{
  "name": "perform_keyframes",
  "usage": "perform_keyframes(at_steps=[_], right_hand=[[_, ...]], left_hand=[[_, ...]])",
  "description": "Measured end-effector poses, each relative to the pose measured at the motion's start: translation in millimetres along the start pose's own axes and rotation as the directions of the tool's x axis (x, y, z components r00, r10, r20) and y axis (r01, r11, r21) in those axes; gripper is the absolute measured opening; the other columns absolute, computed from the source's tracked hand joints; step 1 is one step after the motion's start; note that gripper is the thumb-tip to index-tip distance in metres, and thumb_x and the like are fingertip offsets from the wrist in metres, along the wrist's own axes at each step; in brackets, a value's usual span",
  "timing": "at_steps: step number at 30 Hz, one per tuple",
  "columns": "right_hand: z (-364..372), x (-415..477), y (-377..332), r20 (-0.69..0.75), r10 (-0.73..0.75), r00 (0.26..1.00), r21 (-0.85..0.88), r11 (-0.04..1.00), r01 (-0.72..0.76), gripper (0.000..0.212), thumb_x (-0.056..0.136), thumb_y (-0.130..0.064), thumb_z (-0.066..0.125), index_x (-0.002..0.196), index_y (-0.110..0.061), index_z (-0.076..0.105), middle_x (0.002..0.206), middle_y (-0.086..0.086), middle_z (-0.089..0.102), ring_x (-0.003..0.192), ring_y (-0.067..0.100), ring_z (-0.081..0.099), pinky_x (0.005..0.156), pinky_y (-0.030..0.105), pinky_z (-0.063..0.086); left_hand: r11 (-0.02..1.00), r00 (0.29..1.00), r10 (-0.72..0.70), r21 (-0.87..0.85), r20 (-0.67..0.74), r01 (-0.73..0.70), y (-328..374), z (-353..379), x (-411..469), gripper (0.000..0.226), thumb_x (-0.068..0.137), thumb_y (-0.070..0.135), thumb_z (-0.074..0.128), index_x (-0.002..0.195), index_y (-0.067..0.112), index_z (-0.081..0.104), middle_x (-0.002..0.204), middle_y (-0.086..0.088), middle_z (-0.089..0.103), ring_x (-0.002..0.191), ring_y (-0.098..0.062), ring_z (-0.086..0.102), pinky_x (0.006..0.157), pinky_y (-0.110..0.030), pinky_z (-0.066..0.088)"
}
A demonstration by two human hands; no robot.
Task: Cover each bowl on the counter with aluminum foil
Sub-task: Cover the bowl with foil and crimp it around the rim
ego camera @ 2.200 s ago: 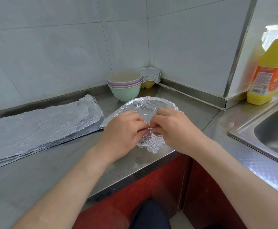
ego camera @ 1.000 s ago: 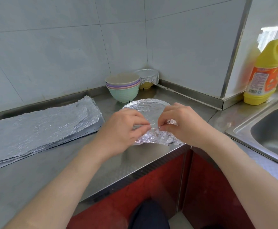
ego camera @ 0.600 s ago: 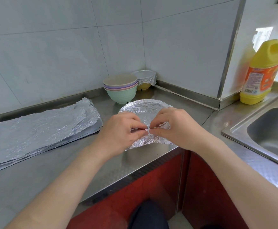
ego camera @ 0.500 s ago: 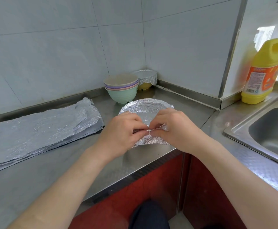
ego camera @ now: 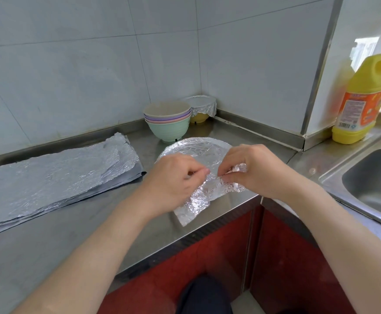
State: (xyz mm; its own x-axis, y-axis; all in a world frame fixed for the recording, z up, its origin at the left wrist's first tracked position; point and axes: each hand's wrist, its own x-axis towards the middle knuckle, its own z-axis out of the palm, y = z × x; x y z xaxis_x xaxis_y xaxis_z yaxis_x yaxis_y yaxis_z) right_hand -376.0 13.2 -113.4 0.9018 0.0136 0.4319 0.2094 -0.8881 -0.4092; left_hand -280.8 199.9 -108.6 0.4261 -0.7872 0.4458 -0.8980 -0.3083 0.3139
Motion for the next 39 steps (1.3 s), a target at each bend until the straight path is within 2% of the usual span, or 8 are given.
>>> perform_keyframes(at_steps=[6, 15, 19, 26, 28, 32, 36, 39], right_hand=[[-5, -6, 2, -0.003, 0.043, 0.999, 0.030, 0.999, -0.043, 0.015, 0.080, -0.016, 0.075, 0.089, -0.028, 0.078, 0.097, -0.016, 0.069, 0.095, 0.001, 0.060, 0.089, 0.021, 0.044], [9, -8, -16, -0.063, -0.023, 0.998, 0.051, 0.998, 0.026, 0.009, 0.080, -0.027, 0.079, 0.088, -0.026, 0.079, 0.090, -0.011, 0.068, 0.086, 0.004, 0.058, 0.078, 0.018, 0.043], [13, -7, -17, -0.064, -0.048, 0.997, 0.028, 0.998, 0.049, 0.009, 0.079, -0.025, 0.079, 0.088, -0.024, 0.079, 0.086, -0.008, 0.068, 0.078, 0.008, 0.063, 0.074, 0.030, 0.048], [20, -2, -16, -0.073, -0.084, 0.994, -0.083, 0.993, 0.078, 0.006, 0.080, -0.016, 0.076, 0.086, -0.014, 0.076, 0.083, -0.003, 0.067, 0.079, 0.016, 0.060, 0.070, 0.028, 0.042], [25, -2, -14, -0.103, -0.093, 0.990, -0.139, 0.987, 0.079, 0.006, 0.081, -0.012, 0.073, 0.087, -0.014, 0.075, 0.085, -0.003, 0.067, 0.082, 0.018, 0.060, 0.066, 0.026, 0.038], [33, -3, -11, -0.142, -0.138, 0.980, -0.174, 0.978, 0.113, 0.008, 0.077, -0.012, 0.063, 0.080, -0.013, 0.070, 0.080, 0.000, 0.064, 0.077, 0.025, 0.059, 0.064, 0.039, 0.050], [28, -3, -11, -0.128, -0.100, 0.987, -0.085, 0.992, 0.090, 0.008, 0.081, -0.010, 0.066, 0.085, -0.012, 0.073, 0.083, -0.002, 0.064, 0.079, 0.018, 0.058, 0.071, 0.037, 0.050], [16, -3, -11, -0.071, -0.034, 0.997, 0.041, 0.998, 0.037, 0.010, 0.086, -0.011, 0.070, 0.093, -0.015, 0.076, 0.089, -0.007, 0.066, 0.079, 0.006, 0.059, 0.076, 0.025, 0.048]], left_hand=[[0.954, 0.983, -0.185, -0.241, 0.001, 0.179, -13, -14, -3, 0.003, 0.081, 0.028, 0.076, 0.082, 0.026, 0.078, 0.083, 0.010, 0.072, 0.083, -0.007, 0.064, 0.083, -0.036, 0.051], [0.928, 0.987, -0.155, -0.336, 0.045, 0.161, -10, -7, -6, 0.011, 0.071, 0.031, 0.082, 0.081, 0.027, 0.079, 0.083, 0.010, 0.069, 0.082, -0.005, 0.062, 0.073, -0.026, 0.051], [0.960, 0.994, -0.106, -0.257, 0.026, 0.109, -15, -1, -6, 0.009, 0.074, 0.032, 0.081, 0.082, 0.031, 0.079, 0.083, 0.013, 0.067, 0.086, -0.005, 0.060, 0.073, -0.027, 0.049], [0.986, 0.997, 0.065, -0.149, -0.049, -0.072, -20, 5, -9, 0.010, 0.081, 0.031, 0.074, 0.086, 0.024, 0.079, 0.079, 0.014, 0.065, 0.078, -0.004, 0.059, 0.067, -0.014, 0.042], [0.991, 0.990, 0.119, -0.059, -0.073, -0.123, -20, 8, -9, 0.017, 0.082, 0.036, 0.068, 0.086, 0.023, 0.078, 0.080, 0.012, 0.065, 0.076, -0.004, 0.057, 0.068, -0.020, 0.044], [0.978, 0.973, 0.202, 0.076, -0.115, -0.194, -21, 15, -8, 0.029, 0.088, 0.038, 0.055, 0.086, 0.018, 0.076, 0.080, 0.007, 0.066, 0.074, -0.015, 0.059, 0.067, -0.032, 0.049], [0.970, 0.962, 0.236, 0.089, -0.137, -0.225, -23, 19, -8, 0.029, 0.090, 0.036, 0.054, 0.086, 0.015, 0.075, 0.079, 0.004, 0.064, 0.073, -0.017, 0.058, 0.067, -0.035, 0.048], [0.974, 0.962, 0.226, 0.057, -0.154, -0.219, -24, 20, -8, 0.029, 0.089, 0.038, 0.056, 0.088, 0.017, 0.076, 0.080, 0.006, 0.065, 0.075, -0.013, 0.058, 0.068, -0.033, 0.049]])
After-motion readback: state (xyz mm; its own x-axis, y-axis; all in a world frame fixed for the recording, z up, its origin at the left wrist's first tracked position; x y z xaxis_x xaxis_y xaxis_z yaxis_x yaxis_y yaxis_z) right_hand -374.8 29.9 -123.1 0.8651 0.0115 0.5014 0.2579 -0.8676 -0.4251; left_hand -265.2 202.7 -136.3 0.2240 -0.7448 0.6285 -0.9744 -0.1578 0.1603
